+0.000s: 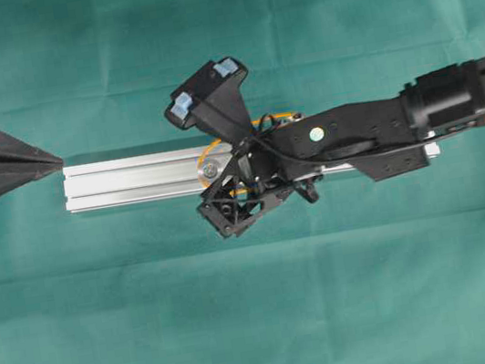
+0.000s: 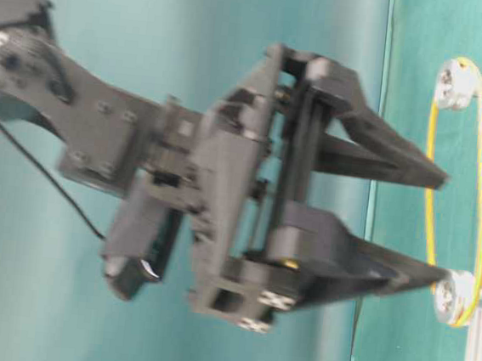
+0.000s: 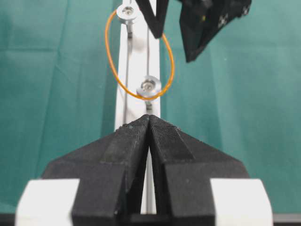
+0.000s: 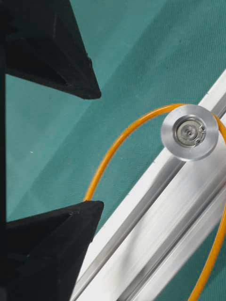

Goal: Hook the rubber onto the shaft.
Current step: 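Open the right gripper to release the ring and lift away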

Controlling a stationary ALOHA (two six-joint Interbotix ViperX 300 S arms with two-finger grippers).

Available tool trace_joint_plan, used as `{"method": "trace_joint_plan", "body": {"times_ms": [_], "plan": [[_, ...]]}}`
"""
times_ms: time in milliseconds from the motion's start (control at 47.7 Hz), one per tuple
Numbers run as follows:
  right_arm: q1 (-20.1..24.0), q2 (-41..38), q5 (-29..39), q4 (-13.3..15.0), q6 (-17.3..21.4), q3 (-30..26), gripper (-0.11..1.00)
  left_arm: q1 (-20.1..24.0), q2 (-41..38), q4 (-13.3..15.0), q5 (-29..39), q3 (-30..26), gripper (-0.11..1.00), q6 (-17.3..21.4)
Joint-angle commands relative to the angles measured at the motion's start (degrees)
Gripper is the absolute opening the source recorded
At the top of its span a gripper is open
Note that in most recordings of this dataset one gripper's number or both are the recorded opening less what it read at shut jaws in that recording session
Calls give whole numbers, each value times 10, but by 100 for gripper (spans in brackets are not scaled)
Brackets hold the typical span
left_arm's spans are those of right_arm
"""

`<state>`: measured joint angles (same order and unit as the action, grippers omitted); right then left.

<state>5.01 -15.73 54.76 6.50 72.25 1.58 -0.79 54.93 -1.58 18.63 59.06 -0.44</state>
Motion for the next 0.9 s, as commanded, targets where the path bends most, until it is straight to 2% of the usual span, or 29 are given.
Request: {"method": "trace_joint_plan", "body": {"times_ms": [0,210,503,755,881], "plan": [[2,37,8,5,-2,-7,91,-2,-4,-2,-2,-18,0,0],[2,74,35,11,-4,-10,91,-2,-1,-1,-2,-18,0,0],[2,127,108,14,-15,-11,91,-2,-1,-1,-2,-18,0,0],[2,131,113,15,-17,-11,91,-2,-1,-2,-2,-18,0,-1],[2,130,113,9,-46,-11,91,-2,-1,-1,-2,-18,0,-1]]}}
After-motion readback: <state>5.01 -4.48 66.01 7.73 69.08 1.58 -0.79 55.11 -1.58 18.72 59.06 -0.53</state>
